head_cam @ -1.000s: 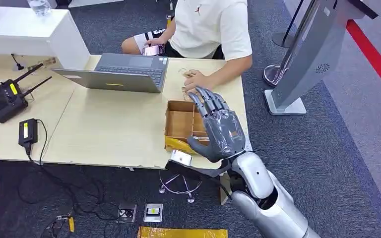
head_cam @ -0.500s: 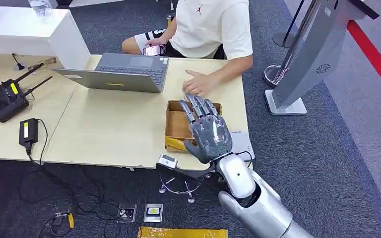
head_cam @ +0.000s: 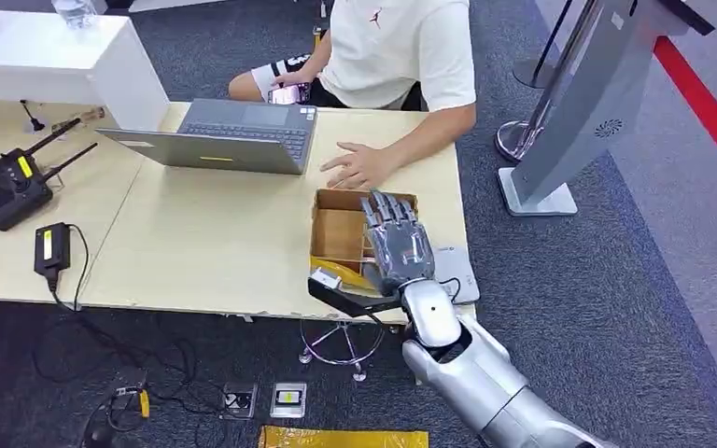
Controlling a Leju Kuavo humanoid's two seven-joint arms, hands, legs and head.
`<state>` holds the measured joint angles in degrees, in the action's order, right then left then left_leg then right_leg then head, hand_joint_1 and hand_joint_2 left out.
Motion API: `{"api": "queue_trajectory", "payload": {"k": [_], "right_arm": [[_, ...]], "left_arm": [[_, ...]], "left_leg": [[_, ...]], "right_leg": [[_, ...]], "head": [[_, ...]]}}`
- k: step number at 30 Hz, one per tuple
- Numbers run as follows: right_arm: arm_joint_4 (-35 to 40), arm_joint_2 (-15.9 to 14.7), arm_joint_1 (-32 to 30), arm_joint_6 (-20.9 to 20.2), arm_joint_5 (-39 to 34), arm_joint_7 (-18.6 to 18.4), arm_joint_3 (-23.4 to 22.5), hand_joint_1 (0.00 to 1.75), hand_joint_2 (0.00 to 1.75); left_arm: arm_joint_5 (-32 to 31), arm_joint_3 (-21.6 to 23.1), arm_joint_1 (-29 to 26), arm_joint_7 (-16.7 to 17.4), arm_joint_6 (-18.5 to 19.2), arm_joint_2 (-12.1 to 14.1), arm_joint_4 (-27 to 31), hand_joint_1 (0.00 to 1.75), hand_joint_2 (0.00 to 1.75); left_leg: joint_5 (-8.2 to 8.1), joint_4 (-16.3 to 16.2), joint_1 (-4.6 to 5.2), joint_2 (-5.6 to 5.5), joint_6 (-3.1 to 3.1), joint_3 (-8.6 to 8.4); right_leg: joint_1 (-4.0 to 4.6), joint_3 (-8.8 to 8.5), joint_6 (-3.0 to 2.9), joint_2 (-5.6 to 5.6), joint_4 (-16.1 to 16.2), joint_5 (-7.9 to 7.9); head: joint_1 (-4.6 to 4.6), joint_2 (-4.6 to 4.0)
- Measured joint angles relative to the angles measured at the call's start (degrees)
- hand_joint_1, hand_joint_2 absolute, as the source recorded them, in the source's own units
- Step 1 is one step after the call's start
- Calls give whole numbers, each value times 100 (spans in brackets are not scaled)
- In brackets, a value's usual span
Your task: Pass the card to the sensor for recognition and then transmit it.
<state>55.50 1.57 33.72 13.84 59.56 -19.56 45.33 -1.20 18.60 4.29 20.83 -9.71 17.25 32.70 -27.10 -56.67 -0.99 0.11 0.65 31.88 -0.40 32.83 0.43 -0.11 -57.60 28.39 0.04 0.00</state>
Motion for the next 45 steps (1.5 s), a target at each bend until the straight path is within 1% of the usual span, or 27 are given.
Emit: {"api": "queue_trajectory", "payload": {"k": [6,11,16,22,30,34,39,42,43,45], "right_arm": [[-241,-39,-44,-94,2,-116,-182,0,175],[-252,-98,-174,-186,31,-249,-330,0,175],[-248,-164,-261,-193,109,-291,-483,0,175],[-171,-216,-328,-175,109,-188,-616,0,175],[-1,-223,-378,-168,103,4,-619,2,175],[213,-223,-398,-295,50,46,-614,3,175],[433,-223,-411,-516,-26,52,-610,12,175],[507,-223,-416,-724,-105,52,-603,24,175],[520,-223,-416,-757,-120,52,-601,35,175],[550,-223,-418,-811,-142,52,-601,30,175]], "left_arm": [[-66,-2,3,81,31,0,50,0,175],[-138,-4,0,112,63,2,76,0,175],[-184,-7,-6,131,77,2,100,0,175],[-197,-7,-28,140,79,2,140,0,175],[-201,-9,-30,140,85,2,140,0,175],[-201,-9,-29,140,105,2,144,0,175],[-190,-9,-24,140,133,2,162,0,175],[-179,-9,-22,140,136,2,162,0,175],[-179,-9,-21,140,136,2,162,0,175],[-177,-9,-19,140,136,2,168,0,175]], "left_leg": [[0,0,-1,-1,0,-1],[0,0,-1,-1,0,-1],[0,0,0,0,0,-1],[0,0,-1,0,0,-1],[0,0,-1,0,0,-1],[0,0,-1,-1,0,-1],[0,0,0,0,0,-1],[0,0,-1,0,0,-1],[0,0,-1,0,0,-1],[0,0,-1,0,0,-1]], "right_leg": [[1,1,0,6,0,0],[1,0,0,7,0,0],[0,0,0,8,0,0],[1,-1,0,7,0,0],[1,-1,0,7,-1,0],[1,-1,0,8,0,0],[0,0,0,8,0,0],[1,0,0,7,0,0],[1,0,0,7,0,0],[1,-1,0,8,0,0]], "head": [[0,0],[0,0],[2,0],[0,0],[2,0],[0,0],[0,0],[0,0],[0,0],[0,0]]}}
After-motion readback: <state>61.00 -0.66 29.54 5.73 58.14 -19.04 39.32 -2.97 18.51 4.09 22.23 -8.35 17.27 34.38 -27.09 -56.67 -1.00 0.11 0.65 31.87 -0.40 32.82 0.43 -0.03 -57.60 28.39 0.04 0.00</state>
